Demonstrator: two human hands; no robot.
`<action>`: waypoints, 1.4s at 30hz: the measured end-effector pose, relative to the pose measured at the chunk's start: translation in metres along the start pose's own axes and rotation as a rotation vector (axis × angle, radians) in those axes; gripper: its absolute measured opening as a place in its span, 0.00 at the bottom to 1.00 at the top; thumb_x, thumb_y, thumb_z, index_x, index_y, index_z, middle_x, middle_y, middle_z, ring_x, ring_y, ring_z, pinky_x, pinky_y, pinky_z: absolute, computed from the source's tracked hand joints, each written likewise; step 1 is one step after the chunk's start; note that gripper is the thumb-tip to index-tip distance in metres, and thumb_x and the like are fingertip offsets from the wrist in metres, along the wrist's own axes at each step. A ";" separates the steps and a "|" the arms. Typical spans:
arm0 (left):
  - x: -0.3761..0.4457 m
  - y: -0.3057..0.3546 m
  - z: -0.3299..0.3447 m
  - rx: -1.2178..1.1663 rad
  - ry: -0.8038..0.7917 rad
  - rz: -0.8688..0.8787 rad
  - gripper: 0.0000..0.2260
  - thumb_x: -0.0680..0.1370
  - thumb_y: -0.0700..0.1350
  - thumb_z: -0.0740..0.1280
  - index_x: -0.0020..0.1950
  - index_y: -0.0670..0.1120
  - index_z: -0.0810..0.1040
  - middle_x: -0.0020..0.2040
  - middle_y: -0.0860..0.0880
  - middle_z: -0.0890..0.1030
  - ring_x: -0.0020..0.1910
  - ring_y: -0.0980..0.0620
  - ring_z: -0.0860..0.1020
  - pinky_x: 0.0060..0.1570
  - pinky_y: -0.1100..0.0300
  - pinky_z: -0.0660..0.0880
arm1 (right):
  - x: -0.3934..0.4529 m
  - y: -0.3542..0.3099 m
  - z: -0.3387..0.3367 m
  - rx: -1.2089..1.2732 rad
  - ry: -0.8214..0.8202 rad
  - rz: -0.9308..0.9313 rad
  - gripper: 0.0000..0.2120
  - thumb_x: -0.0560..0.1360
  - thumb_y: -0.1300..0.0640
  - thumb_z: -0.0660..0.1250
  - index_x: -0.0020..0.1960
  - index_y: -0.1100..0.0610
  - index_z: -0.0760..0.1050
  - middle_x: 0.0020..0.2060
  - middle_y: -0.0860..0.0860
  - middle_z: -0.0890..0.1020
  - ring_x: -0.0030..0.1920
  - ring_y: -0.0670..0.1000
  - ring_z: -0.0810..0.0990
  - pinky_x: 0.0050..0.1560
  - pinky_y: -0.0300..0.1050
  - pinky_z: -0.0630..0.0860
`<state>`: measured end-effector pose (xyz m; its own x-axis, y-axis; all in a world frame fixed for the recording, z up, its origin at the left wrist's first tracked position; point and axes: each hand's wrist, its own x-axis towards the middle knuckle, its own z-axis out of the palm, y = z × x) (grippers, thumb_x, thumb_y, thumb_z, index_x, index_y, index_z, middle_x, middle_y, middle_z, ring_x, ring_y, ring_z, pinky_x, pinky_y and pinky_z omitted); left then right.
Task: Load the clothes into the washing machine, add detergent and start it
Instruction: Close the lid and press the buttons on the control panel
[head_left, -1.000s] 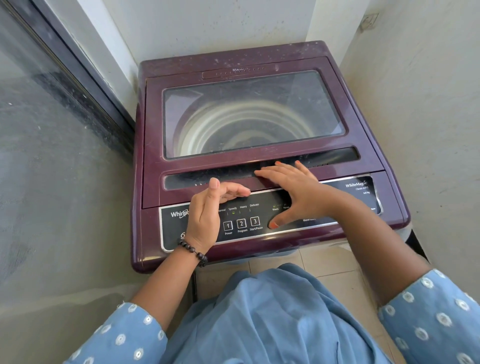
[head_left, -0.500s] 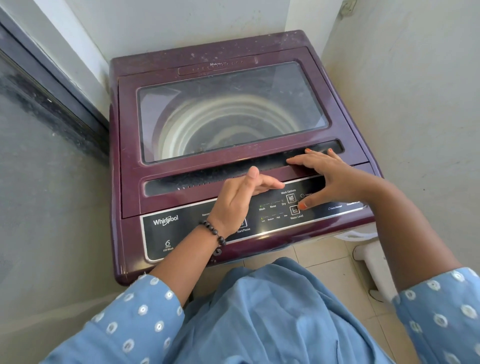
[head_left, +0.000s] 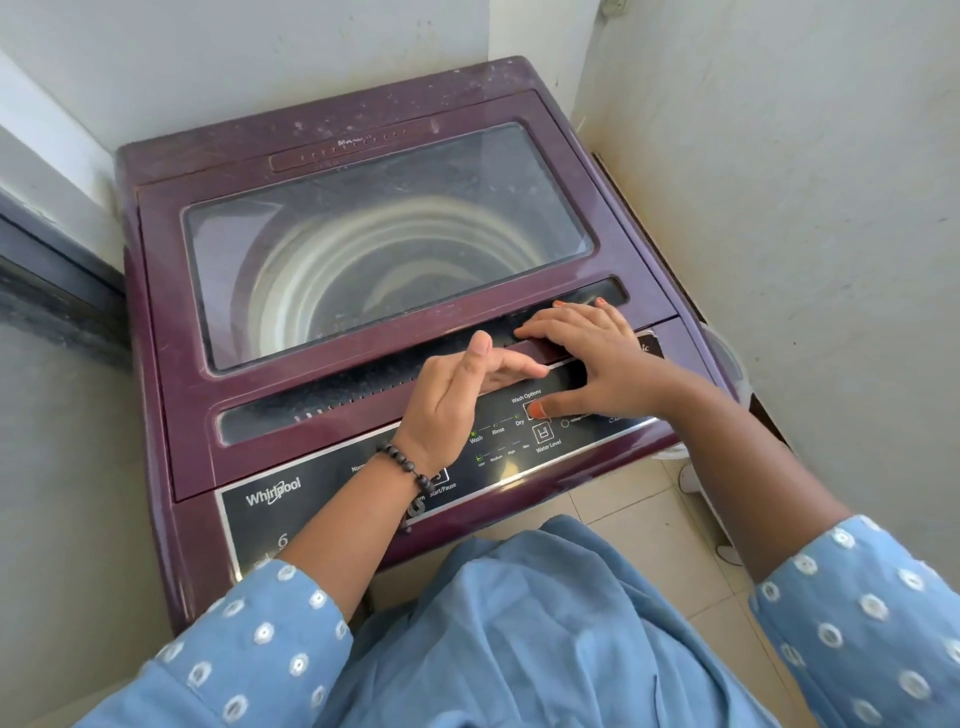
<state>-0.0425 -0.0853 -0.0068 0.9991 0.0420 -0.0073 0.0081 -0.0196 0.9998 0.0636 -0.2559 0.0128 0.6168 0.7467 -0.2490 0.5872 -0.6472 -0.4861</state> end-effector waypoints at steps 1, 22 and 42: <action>0.000 0.000 0.000 0.001 0.000 -0.003 0.32 0.81 0.57 0.46 0.53 0.36 0.83 0.51 0.42 0.85 0.55 0.51 0.83 0.58 0.61 0.76 | 0.000 0.000 0.000 0.002 0.002 0.002 0.39 0.66 0.34 0.69 0.73 0.44 0.63 0.73 0.43 0.64 0.77 0.48 0.51 0.71 0.45 0.33; 0.002 0.001 0.000 -0.018 0.013 -0.023 0.32 0.81 0.56 0.46 0.53 0.37 0.83 0.51 0.43 0.85 0.55 0.51 0.83 0.56 0.62 0.76 | 0.001 -0.003 0.014 0.023 0.192 0.055 0.36 0.64 0.25 0.53 0.66 0.41 0.71 0.67 0.39 0.70 0.75 0.45 0.57 0.76 0.51 0.40; -0.042 0.002 -0.044 -0.001 0.014 -0.075 0.38 0.77 0.70 0.49 0.55 0.40 0.82 0.53 0.44 0.85 0.56 0.48 0.83 0.57 0.60 0.77 | -0.004 -0.006 0.001 0.093 0.052 0.079 0.33 0.68 0.30 0.64 0.69 0.43 0.69 0.70 0.44 0.69 0.75 0.48 0.56 0.75 0.51 0.38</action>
<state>-0.0862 -0.0427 -0.0032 0.9950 0.0568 -0.0820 0.0830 -0.0150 0.9964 0.0573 -0.2550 0.0157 0.6871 0.6834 -0.2469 0.4861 -0.6849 -0.5428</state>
